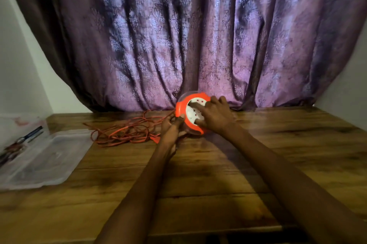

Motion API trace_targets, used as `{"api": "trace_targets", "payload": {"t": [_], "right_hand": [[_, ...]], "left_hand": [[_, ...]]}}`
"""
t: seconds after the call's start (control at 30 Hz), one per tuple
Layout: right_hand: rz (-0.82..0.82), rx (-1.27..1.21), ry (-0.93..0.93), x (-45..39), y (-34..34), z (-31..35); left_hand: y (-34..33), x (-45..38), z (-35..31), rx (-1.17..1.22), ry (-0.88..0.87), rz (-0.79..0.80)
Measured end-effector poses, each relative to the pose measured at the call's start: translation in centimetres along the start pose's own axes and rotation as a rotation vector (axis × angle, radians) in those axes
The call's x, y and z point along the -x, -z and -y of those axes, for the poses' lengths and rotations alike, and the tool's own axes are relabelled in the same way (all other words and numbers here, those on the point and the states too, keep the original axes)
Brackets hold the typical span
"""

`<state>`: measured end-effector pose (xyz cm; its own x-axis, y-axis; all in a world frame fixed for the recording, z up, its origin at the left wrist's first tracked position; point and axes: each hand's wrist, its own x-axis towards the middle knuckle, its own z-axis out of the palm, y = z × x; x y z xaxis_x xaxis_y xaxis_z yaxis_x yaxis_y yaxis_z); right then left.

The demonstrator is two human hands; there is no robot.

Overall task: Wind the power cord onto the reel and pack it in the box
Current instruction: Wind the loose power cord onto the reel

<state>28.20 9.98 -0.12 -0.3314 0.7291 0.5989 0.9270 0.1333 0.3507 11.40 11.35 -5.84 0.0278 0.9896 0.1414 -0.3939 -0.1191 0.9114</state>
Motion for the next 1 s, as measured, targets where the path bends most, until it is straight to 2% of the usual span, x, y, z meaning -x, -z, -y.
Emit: {"api": "trace_targets", "payload": {"t": [0.1,0.17,0.23,0.3,0.37,0.47,0.57,0.63,0.7,0.83,1.0], "right_hand": [[0.1,-0.313,-0.449,-0.8,0.0,1.4],[0.204,-0.771,-0.747,-1.3,0.9,1.6],[0.262,-1.181,-0.906,-1.4,1.1,1.6],[0.258,-1.256,-0.905,-1.3,0.7,1.8],[0.237,-1.117,-0.822,-1.1,0.5,1.9],[0.133,-0.753,-0.607,-0.2,0.3,0.9],[-0.019,-0.455,-0.114,0.9,0.3,-0.5],[-0.011,-0.315,0.207,1.1,0.6,-1.4],[-0.011,-0.162,0.391,0.7,1.2,-1.9],[-0.026,0.06,0.622,0.9,2.2,-1.7],[0.007,0.2,0.635,0.9,3.1,-1.1]], "left_hand": [[-1.0,0.4,0.4,0.046,-0.016,-0.007],[-1.2,0.5,0.5,0.064,-0.026,-0.001],[-1.2,0.4,0.7,0.065,-0.041,0.004],[-1.1,0.3,0.7,0.075,-0.052,-0.016],[-0.8,0.0,0.7,0.09,-0.07,-0.057],[0.0,-0.5,0.3,0.128,-0.098,-0.1],[0.7,-1.0,-0.1,0.134,-0.084,-0.12],[0.9,-0.9,-0.3,0.126,-0.066,-0.123],[1.0,-0.6,-0.3,0.123,-0.059,-0.089],[1.0,-0.3,-0.1,0.097,-0.027,-0.039],[0.9,-0.1,-0.1,0.09,-0.019,-0.018]]}}
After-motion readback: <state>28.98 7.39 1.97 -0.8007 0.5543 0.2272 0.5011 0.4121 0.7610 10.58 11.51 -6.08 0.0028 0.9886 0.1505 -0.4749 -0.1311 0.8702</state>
